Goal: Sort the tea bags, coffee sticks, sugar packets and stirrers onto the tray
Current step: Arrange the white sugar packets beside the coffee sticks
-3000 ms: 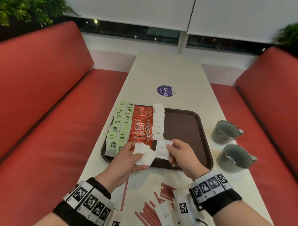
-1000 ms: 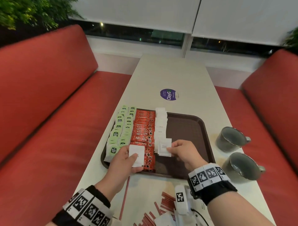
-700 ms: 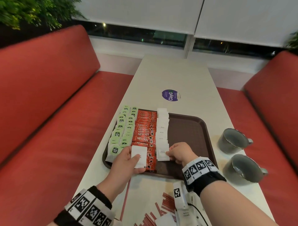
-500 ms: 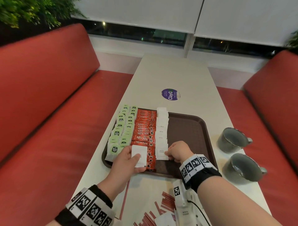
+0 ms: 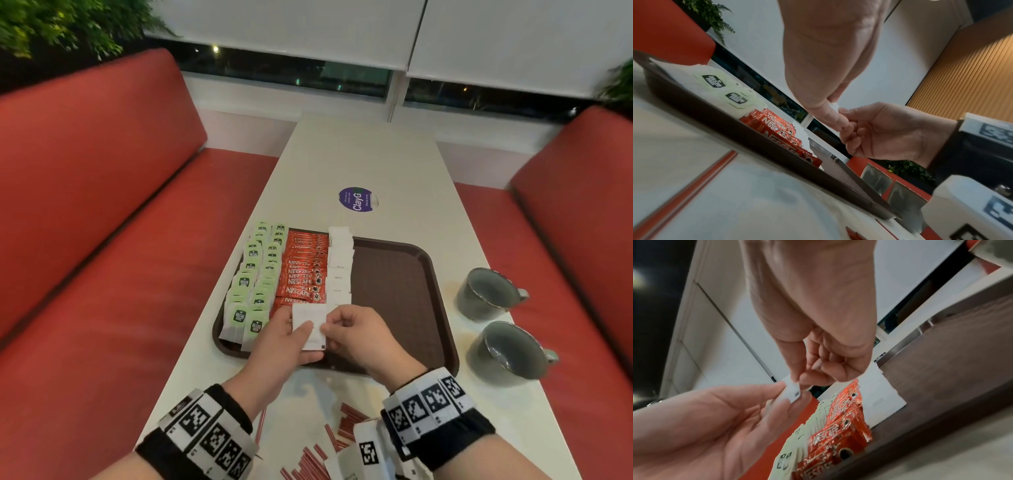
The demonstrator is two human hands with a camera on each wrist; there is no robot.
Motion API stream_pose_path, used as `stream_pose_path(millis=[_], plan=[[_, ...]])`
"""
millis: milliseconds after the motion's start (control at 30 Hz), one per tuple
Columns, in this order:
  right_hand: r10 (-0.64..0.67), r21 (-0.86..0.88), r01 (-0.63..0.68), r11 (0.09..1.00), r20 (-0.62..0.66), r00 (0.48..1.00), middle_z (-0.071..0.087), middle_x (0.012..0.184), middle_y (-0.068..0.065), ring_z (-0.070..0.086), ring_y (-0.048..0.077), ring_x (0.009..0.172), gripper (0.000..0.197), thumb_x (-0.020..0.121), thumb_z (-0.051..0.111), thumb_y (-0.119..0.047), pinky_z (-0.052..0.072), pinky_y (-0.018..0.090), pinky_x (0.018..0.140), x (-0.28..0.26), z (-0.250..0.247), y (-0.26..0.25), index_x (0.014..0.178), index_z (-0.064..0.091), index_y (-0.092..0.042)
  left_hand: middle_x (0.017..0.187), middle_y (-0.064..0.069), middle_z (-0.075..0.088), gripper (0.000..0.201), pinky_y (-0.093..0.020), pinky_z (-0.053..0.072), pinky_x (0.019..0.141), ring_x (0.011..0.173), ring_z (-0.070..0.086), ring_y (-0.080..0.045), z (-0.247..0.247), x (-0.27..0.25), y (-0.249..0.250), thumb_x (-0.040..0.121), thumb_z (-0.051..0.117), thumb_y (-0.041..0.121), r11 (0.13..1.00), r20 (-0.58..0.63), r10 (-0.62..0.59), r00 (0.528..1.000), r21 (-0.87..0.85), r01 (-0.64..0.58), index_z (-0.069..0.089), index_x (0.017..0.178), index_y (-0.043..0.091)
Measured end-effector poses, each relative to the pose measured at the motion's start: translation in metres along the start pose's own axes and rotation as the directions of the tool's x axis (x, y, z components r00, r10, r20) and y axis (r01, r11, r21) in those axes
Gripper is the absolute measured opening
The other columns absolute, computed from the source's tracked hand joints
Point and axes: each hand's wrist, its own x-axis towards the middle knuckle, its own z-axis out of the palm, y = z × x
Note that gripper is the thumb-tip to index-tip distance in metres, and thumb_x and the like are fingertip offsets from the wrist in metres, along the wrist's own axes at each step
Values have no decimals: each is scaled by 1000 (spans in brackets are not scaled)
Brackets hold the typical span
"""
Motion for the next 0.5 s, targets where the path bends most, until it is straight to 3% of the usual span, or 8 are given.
stream_pose_path(millis=[133,233,333,400,500], plan=[[86,70,-77,995,-128,988,60,64,5,53,16,58,19,83,67,-6,46,34,63,8,-17,4,66,63,-13,103,-10,67,18,-28,58,67,83,72,-22,-7,-4,3,93,56,10,1000,-10,-31,999,-6,31,52,110,15],[154,-59,-172,983,-232,960,61,66,6,52,12,57,11,86,65,-8,44,24,54,15,-33,4,76,64,-7,103,-12,65,18,-28,58,69,86,71,-24,-21,-9,5,92,59,9,999,-28,-41,999,-17,41,52,107,15],[252,-179,-288,941,-201,947,58,67,3,48,8,50,11,89,62,-10,33,15,40,23,-37,6,78,61,-10,104,-15,64,19,-28,58,68,86,71,-26,-37,-15,3,91,59,7,998,-50,-54,997,-37,52,53,108,12],[309,-247,-346,905,-177,935,58,68,3,48,9,51,9,91,59,-10,32,18,43,31,-34,5,83,62,-9,104,-15,64,19,-28,58,68,85,72,-25,-46,-21,2,91,59,7,997,-70,-63,996,-42,60,53,109,12],[399,-392,-423,817,-145,905,56,69,4,48,15,59,12,94,56,-16,40,25,57,42,-28,3,87,61,-7,106,-15,63,22,-28,58,69,85,72,-26,-58,-32,-1,91,58,5,997,-91,-71,993,-49,66,52,111,11]])
